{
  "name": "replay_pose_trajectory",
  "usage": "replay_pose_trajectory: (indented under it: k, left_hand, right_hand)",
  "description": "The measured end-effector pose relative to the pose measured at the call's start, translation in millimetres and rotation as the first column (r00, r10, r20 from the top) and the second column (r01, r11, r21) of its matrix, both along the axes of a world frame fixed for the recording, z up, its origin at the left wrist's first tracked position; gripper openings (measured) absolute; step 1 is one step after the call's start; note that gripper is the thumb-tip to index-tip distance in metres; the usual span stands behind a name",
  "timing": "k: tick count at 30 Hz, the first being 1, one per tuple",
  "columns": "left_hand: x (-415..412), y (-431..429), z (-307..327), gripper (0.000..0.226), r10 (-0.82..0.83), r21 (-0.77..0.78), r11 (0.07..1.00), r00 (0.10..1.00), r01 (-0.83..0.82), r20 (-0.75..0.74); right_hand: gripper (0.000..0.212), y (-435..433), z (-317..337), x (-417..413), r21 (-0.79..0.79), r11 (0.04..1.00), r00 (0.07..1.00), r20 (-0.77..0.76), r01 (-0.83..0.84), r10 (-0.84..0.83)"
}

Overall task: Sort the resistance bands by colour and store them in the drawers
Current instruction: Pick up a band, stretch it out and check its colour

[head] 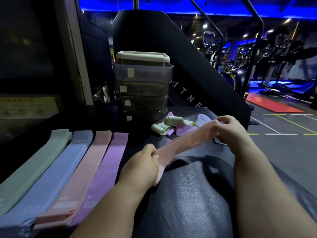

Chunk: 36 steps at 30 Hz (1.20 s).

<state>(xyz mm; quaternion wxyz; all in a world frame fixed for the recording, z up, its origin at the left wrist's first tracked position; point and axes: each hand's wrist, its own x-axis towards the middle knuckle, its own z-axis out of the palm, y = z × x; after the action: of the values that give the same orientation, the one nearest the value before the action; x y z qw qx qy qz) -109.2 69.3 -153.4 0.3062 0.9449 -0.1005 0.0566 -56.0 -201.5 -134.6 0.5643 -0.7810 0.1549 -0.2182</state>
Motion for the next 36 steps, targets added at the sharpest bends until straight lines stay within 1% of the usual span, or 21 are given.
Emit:
replay_pose_trajectory:
  k: [2,3,5,6,8,11,13,15,17,19,20,22,24,26,27,28,31,33,34,35,36]
  left_hand:
    - [0.1,-1.4,0.3,0.008,-0.025,-0.088,0.996,0.999,0.021,-0.039]
    - [0.1,-2.0,0.6,0.009,-0.039,-0.131,0.991,0.997,0.03,-0.067]
    - [0.8,-2.2,1.1,0.018,-0.058,-0.173,0.984,0.991,0.036,-0.124]
    - [1.2,-2.2,0.8,0.024,-0.062,-0.163,0.986,0.987,0.038,-0.147]
    - [1.1,-2.2,-0.3,0.026,-0.059,-0.118,0.992,0.984,0.039,-0.17]
    - [0.9,-3.0,-4.1,0.016,-0.044,-0.091,0.995,0.983,0.028,-0.18]
    - [0.8,-3.1,-5.5,0.013,-0.028,-0.061,0.998,0.983,0.017,-0.183]
    - [1.2,-2.4,-5.7,0.014,-0.01,-0.016,1.0,0.986,0.007,-0.165]
    - [1.3,-1.9,-5.1,0.016,-0.004,0.011,1.0,0.987,0.006,-0.16]
    - [1.1,-2.3,-4.6,0.02,-0.017,0.036,0.999,0.986,0.023,-0.166]
    - [0.7,-2.8,-4.3,0.022,-0.025,0.05,0.998,0.985,0.034,-0.17]
    - [0.6,-3.5,-3.5,0.022,-0.034,0.061,0.997,0.983,0.045,-0.18]
    - [0.7,-3.9,-3.0,0.019,-0.04,0.069,0.996,0.981,0.054,-0.191]
    - [0.2,-4.9,-2.7,0.016,-0.054,0.073,0.995,0.981,0.069,-0.188]
    - [-0.1,-5.3,-2.5,0.015,-0.063,0.061,0.995,0.981,0.076,-0.184]
    - [-0.5,-5.7,-2.2,0.016,-0.073,0.03,0.996,0.981,0.08,-0.179]
    - [0.8,-6.3,-2.3,0.017,-0.105,-0.152,0.985,0.978,0.077,-0.183]
    - [2.4,-6.4,-2.9,0.016,-0.121,-0.249,0.966,0.975,0.073,-0.185]
    - [2.9,-6.7,-3.0,0.015,-0.129,-0.283,0.956,0.973,0.072,-0.19]
    - [3.8,-7.4,-3.3,0.013,-0.133,-0.307,0.949,0.97,0.066,-0.201]
    - [4.5,-7.8,-3.6,0.014,-0.132,-0.325,0.944,0.968,0.056,-0.215]
  right_hand:
    - [0.041,-3.0,-0.7,1.5,0.059,0.991,0.992,0.027,0.119,-0.121]
    - [0.045,-4.8,-1.3,1.7,0.069,0.986,0.987,0.052,0.151,-0.154]
    - [0.041,-8.3,-3.8,3.2,0.074,0.979,0.975,0.1,0.19,-0.197]
    - [0.04,-7.9,-3.9,2.5,0.079,0.975,0.972,0.097,0.207,-0.214]
    - [0.041,-7.2,-7.5,3.7,0.08,0.975,0.977,0.041,0.205,-0.209]
    - [0.041,-4.9,-14.8,4.4,0.05,0.983,0.982,-0.078,0.177,-0.173]
    - [0.041,0.3,-18.8,2.0,-0.081,0.988,0.972,-0.186,0.128,-0.141]
    - [0.036,4.9,-17.9,0.2,-0.273,0.961,0.951,-0.281,0.049,-0.128]
    - [0.027,7.8,-12.0,-1.1,-0.447,0.894,0.916,-0.357,0.006,-0.185]
    - [0.031,10.8,-5.8,-5.6,-0.601,0.796,0.867,-0.432,-0.071,-0.249]
    - [0.035,9.8,-5.2,-5.7,-0.607,0.788,0.857,-0.456,-0.104,-0.239]
    - [0.035,13.4,-4.2,-9.9,-0.503,0.848,0.831,-0.536,-0.169,-0.152]
    - [0.031,15.2,-9.4,-8.1,-0.483,0.834,0.782,-0.614,-0.266,-0.107]
    - [0.03,18.3,-12.7,-5.3,-0.495,0.823,0.768,-0.63,-0.28,-0.118]
    - [0.035,18.0,-14.2,-3.1,-0.487,0.83,0.772,-0.625,-0.27,-0.115]
    - [0.039,17.6,-15.1,-2.6,-0.484,0.837,0.78,-0.615,-0.256,-0.118]
    - [0.037,21.4,-14.4,-5.0,-0.467,0.852,0.786,-0.607,-0.236,-0.115]
    - [0.054,25.0,-12.2,-6.9,-0.388,0.896,0.782,-0.618,-0.214,-0.081]
    - [0.06,23.8,-11.9,-5.4,-0.383,0.898,0.792,-0.608,-0.219,-0.066]
    - [0.058,23.4,-10.0,-3.8,-0.412,0.877,0.799,-0.598,-0.245,-0.057]
    - [0.049,23.1,-8.9,-2.7,-0.454,0.848,0.803,-0.593,-0.272,-0.06]
